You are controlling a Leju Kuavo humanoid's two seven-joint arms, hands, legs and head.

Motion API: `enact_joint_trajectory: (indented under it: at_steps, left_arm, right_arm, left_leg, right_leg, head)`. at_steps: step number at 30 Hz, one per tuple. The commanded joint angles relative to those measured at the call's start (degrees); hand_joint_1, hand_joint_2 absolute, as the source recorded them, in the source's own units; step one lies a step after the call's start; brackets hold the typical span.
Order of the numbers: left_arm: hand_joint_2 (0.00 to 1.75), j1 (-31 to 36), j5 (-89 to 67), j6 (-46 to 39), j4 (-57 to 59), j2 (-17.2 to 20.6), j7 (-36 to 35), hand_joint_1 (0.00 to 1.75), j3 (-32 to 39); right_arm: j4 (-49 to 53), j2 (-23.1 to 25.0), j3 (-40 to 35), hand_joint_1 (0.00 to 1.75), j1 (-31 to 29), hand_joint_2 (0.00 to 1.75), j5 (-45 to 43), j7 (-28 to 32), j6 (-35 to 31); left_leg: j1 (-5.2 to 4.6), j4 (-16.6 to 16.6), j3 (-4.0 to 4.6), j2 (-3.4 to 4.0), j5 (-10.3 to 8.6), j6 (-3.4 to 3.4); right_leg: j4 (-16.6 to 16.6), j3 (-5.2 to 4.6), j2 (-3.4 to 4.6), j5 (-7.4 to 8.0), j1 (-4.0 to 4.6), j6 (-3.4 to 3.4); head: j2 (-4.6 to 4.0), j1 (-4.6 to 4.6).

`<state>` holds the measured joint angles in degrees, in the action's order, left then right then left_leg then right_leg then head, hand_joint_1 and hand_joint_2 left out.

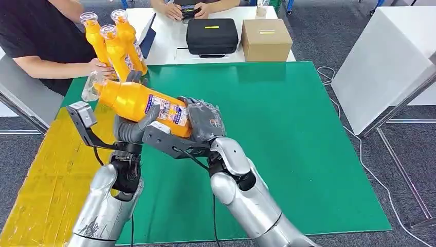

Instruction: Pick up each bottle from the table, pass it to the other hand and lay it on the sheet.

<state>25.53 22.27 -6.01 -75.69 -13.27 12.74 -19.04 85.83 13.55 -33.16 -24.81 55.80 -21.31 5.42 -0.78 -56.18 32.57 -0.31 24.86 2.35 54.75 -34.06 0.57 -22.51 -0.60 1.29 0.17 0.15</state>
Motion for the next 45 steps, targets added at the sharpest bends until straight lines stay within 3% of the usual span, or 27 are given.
enact_joint_trajectory:
  at_steps: [1,4,5,6,33,34,35,37,38,45]
  left_arm:
    - [1.75,1.2,-0.23,-0.15,-0.22,1.42,-0.36,0.0,0.88]
    - [1.75,-0.08,-0.15,-1.34,-3.04,1.41,0.33,0.0,1.38]
    - [1.75,-0.55,-0.03,-1.75,-4.3,1.44,0.63,1.54,1.59]
    - [1.75,-1.06,0.18,-2.28,-5.62,1.56,1.02,1.75,2.05]
    - [1.75,-4.0,2.16,-3.74,-13.43,0.75,1.3,1.75,8.49]
    - [1.75,-4.53,2.11,-3.73,-14.03,0.6,1.01,1.75,9.04]
    - [1.75,-4.69,2.06,-3.73,-14.15,0.59,1.0,1.75,9.16]
    - [1.75,-4.88,2.06,-3.74,-14.11,0.7,1.0,1.75,9.26]
    - [1.75,-5.16,1.98,-3.71,-14.39,0.65,0.96,1.75,9.44]
    - [1.75,-6.22,1.62,-3.27,-14.62,0.65,0.94,1.75,10.03]
  right_arm:
    - [-3.16,-0.8,-4.73,1.75,-0.8,1.75,-0.35,1.24,0.94]
    - [-5.41,-0.03,-5.91,1.75,-1.3,1.75,-0.61,2.01,1.47]
    - [-6.33,0.2,-6.42,1.75,-1.68,1.75,-0.73,2.25,1.5]
    - [-7.16,0.36,-6.95,1.75,-2.03,1.75,-0.85,2.35,1.51]
    - [-9.07,0.73,-7.49,1.75,-2.87,1.75,-1.82,1.88,1.61]
    - [-8.06,0.67,-7.22,1.06,-2.62,1.75,-1.54,1.92,1.33]
    - [-7.6,0.58,-7.1,0.0,-2.56,1.75,-1.33,1.97,1.08]
    - [-7.55,0.51,-6.93,0.0,-2.62,1.75,-1.43,1.99,1.13]
    - [-6.59,0.36,-6.33,0.0,-2.41,0.0,-1.45,2.24,0.88]
    - [-3.16,-0.32,-4.41,0.0,-1.32,0.0,-1.66,3.1,0.19]
  left_leg:
    - [0.06,0.02,-0.23,0.1,0.1,-0.17]
    - [0.08,0.01,-0.3,0.12,0.14,-0.21]
    - [0.06,0.03,-0.23,0.15,0.11,-0.17]
    - [0.08,0.0,-0.38,0.25,0.2,-0.25]
    - [0.09,0.03,-0.12,0.01,0.04,-0.13]
    - [0.14,-0.01,-0.25,0.01,0.11,-0.2]
    - [0.11,0.02,-0.17,0.0,0.06,-0.16]
    - [0.1,0.02,-0.2,0.02,0.07,-0.16]
    - [0.1,0.03,-0.2,0.02,0.07,-0.16]
    - [0.11,-0.02,-0.3,-0.01,0.15,-0.18]
  right_leg:
    - [-0.04,0.21,0.05,-0.06,0.06,-0.06]
    - [-0.04,0.29,0.05,-0.1,0.08,-0.08]
    - [-0.05,0.2,0.1,-0.05,0.06,-0.06]
    - [-0.01,0.32,0.17,-0.12,0.07,-0.1]
    - [-0.06,0.14,-0.04,-0.03,0.08,-0.06]
    - [-0.04,0.28,-0.06,-0.1,0.13,-0.08]
    - [-0.06,0.19,-0.05,-0.05,0.1,-0.07]
    - [-0.06,0.22,-0.04,-0.06,0.09,-0.07]
    - [-0.06,0.21,-0.04,-0.06,0.08,-0.06]
    - [-0.04,0.32,-0.08,-0.14,0.11,-0.05]
  head:
    - [0.0,0.0]
    - [0.0,0.0]
    - [0.0,0.0]
    - [0.0,0.0]
    - [0.0,0.0]
    - [0.0,0.0]
    - [0.0,0.0]
    - [0.0,0.0]
    - [0.0,0.0]
    - [0.0,0.0]
